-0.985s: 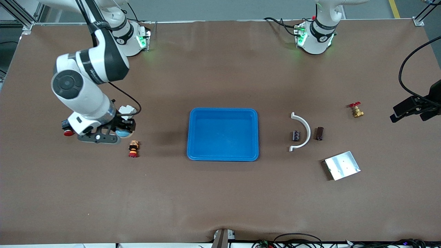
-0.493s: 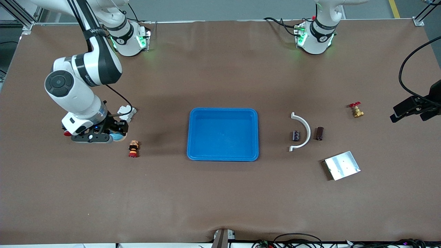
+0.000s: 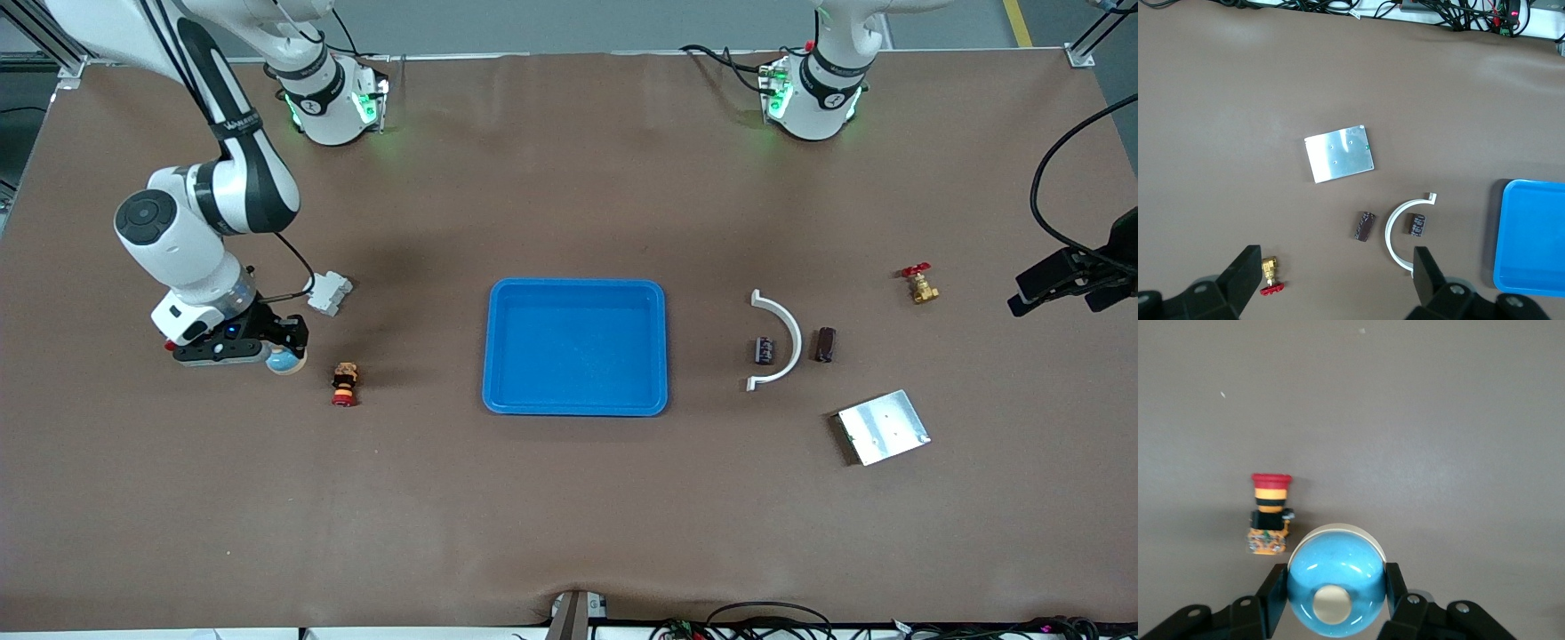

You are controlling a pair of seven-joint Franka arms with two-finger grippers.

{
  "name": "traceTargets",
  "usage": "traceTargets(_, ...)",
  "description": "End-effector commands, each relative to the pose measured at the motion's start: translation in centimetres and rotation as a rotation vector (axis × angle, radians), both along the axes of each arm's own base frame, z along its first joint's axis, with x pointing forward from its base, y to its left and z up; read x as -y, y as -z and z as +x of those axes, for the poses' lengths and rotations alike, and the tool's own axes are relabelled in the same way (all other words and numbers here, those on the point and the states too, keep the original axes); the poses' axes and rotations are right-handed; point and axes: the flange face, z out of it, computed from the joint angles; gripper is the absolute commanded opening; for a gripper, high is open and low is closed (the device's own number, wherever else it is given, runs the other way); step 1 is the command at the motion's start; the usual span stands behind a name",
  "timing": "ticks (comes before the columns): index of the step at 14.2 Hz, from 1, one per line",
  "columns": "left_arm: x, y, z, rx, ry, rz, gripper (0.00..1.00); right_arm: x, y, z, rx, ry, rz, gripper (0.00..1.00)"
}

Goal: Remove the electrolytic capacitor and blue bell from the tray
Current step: 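Set the blue bell down and open the right gripper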

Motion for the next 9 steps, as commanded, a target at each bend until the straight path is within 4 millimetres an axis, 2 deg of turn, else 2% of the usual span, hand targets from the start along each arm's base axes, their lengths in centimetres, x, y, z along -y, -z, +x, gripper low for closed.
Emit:
traceTargets(1,-0.2,0.0,0.1,-0.015,-0.01,0.016,1.0,-0.3,1.5,-0.1,-0.019,-0.02,0.009,0.0)
traceTargets(3,-0.4,0.0,0.1,-0.015,-0.01,0.017,1.0,-0.2,3.5,-0.2,-0.037,-0.023,0.013,0.0)
traceTargets(9,-1.4,0.2,0.1,-0.018,-0.017,0.019,1.0,0.5,7.2,0.0,-0.041,-0.036,0.023,0.0)
